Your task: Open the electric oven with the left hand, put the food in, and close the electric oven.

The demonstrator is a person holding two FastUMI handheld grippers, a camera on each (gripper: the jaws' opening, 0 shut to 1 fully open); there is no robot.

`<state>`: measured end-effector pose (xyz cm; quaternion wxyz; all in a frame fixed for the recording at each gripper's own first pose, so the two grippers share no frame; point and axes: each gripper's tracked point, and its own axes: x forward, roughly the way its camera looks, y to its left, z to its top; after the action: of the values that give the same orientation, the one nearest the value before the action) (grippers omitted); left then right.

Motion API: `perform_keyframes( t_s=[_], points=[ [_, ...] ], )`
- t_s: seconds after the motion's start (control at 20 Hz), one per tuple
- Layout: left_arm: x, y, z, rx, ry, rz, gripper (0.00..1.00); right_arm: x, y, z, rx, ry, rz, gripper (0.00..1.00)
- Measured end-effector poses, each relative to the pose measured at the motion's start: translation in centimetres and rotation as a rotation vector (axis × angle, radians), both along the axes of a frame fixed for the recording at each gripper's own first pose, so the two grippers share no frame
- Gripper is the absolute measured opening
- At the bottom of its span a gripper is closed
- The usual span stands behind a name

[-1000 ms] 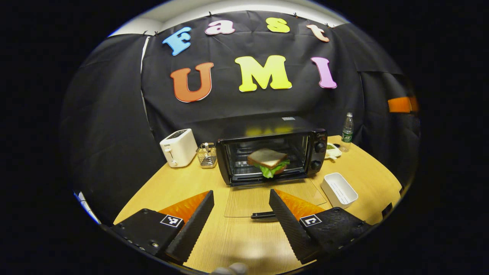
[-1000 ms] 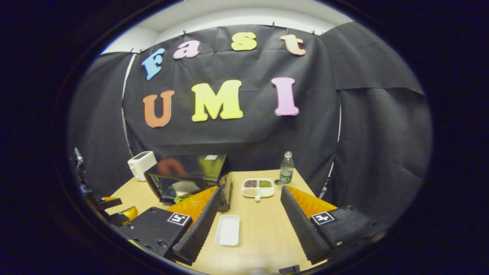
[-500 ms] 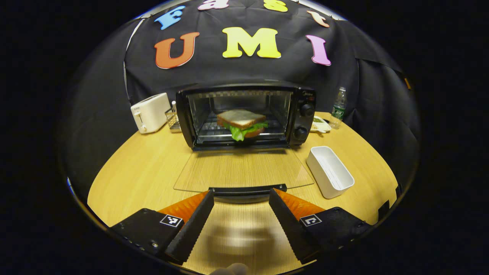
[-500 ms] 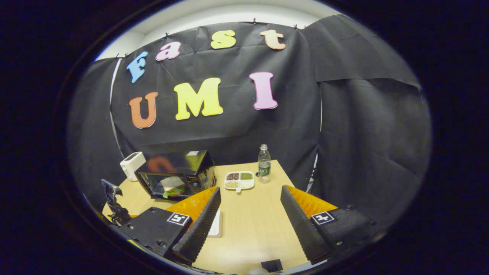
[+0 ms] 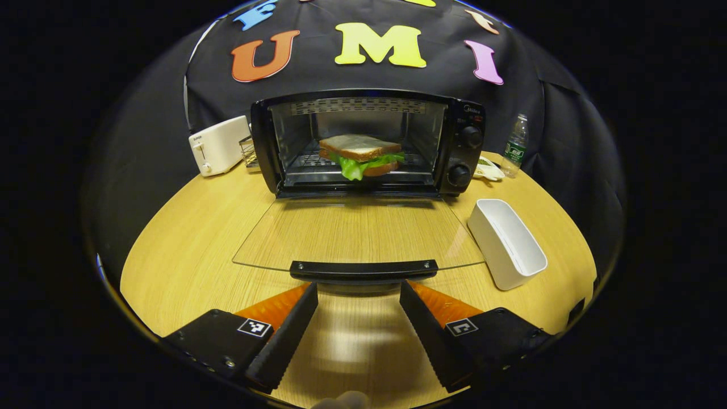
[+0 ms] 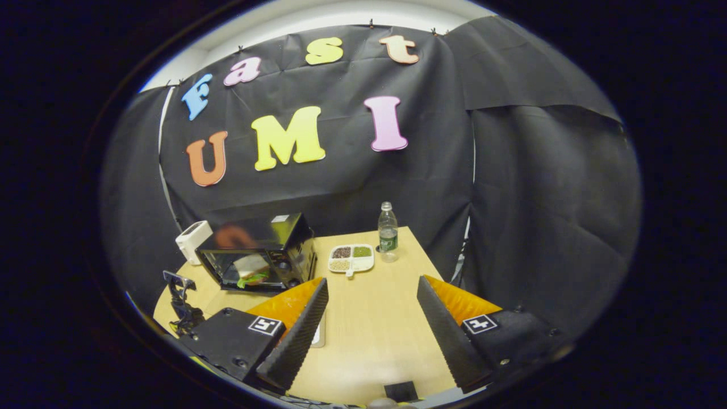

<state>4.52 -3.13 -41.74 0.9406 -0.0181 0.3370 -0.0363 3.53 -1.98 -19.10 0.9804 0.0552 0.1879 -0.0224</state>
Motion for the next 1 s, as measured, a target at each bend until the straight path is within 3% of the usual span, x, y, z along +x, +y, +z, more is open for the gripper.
perform_keyframes(
  t_s=[0.15, 0.2, 0.25, 0.6, 0.65, 0.7, 0.95, 1.0],
  points=[
    [0.7, -0.3, 0.1, 0.003, -0.006, -0.014, 0.96, 0.5, 0.1, -0.2, 0.004, 0.008, 0.003, 1.00],
    [0.8, -0.4, 0.0, 0.005, -0.006, -0.021, 0.95, 0.7, 0.1, -0.2, 0.009, 0.011, 0.002, 0.90],
    [0.7, -0.4, 0.1, 0.008, -0.009, -0.024, 0.94, 0.8, 0.2, -0.5, 0.009, 0.016, 0.002, 1.00],
    [0.3, -0.9, -0.5, 0.029, -0.007, -0.047, 0.94, 1.3, 1.2, -1.3, -0.008, 0.041, 0.032, 1.00],
    [0.3, -1.0, -0.5, 0.031, -0.006, -0.050, 0.95, 1.3, 1.4, -1.6, -0.009, 0.049, 0.037, 0.90],
    [0.2, -0.9, -0.7, 0.034, -0.003, -0.046, 0.95, 1.4, 1.5, -1.6, -0.009, 0.048, 0.039, 1.00],
    [0.6, -0.9, -1.1, 0.029, 0.011, -0.035, 0.96, 1.8, 1.6, -1.7, -0.006, 0.052, 0.044, 1.00],
    [0.6, -0.9, -1.0, 0.028, 0.011, -0.034, 0.96, 1.8, 1.6, -1.7, -0.005, 0.054, 0.047, 0.90]
  ],
)
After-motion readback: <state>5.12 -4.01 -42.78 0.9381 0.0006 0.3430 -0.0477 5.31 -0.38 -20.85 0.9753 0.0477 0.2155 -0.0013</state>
